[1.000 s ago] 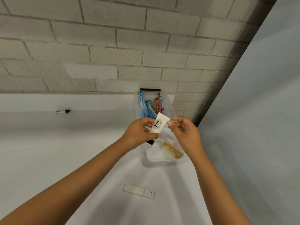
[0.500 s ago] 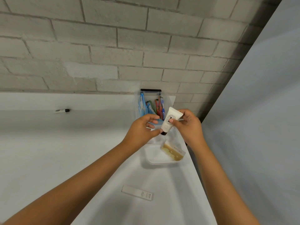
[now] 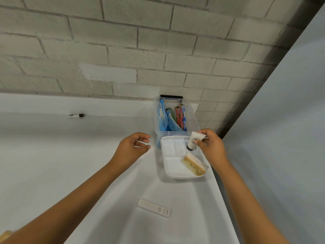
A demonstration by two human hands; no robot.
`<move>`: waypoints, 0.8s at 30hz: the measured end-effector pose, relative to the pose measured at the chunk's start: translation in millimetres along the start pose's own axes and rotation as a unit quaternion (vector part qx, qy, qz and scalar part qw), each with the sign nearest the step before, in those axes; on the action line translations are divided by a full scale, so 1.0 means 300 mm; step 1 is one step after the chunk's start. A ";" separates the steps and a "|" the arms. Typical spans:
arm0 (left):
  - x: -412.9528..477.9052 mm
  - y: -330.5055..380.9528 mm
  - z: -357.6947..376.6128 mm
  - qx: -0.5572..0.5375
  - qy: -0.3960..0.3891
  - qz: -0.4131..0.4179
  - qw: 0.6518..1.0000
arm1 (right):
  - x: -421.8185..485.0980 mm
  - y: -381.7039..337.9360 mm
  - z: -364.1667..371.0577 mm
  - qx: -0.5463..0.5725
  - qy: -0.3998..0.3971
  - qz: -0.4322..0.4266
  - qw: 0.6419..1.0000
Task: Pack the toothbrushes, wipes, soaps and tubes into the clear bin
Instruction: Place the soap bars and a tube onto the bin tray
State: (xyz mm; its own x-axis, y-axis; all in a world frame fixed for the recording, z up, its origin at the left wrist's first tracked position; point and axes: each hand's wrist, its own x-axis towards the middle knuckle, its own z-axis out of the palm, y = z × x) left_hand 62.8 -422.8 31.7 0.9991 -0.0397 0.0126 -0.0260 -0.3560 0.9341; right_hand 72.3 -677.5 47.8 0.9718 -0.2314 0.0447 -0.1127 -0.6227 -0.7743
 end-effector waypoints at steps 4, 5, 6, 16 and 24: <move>-0.008 -0.008 -0.001 0.004 -0.002 -0.005 1.000 | -0.002 -0.008 -0.005 -0.005 -0.004 0.003 1.000; -0.009 -0.008 -0.001 0.004 -0.004 -0.006 1.000 | -0.003 -0.010 -0.007 -0.004 -0.007 0.002 1.000; -0.010 -0.008 0.000 0.004 -0.005 -0.007 1.000 | -0.003 -0.011 -0.009 -0.004 -0.008 0.001 1.000; -0.023 -0.003 -0.016 0.011 -0.014 -0.011 1.000 | -0.042 -0.056 -0.041 -0.043 0.044 -0.058 0.996; -0.080 -0.059 -0.112 0.003 -0.007 -0.038 0.999 | -0.168 -0.179 0.059 -0.061 0.016 -0.224 0.973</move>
State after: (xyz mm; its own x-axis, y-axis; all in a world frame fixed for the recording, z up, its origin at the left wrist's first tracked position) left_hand 40.3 -384.0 26.7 0.9976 -0.0254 -0.0637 0.0501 -0.3638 0.9301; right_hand 33.1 -619.2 76.0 0.9225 0.0612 0.3812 0.2945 -0.7500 -0.5923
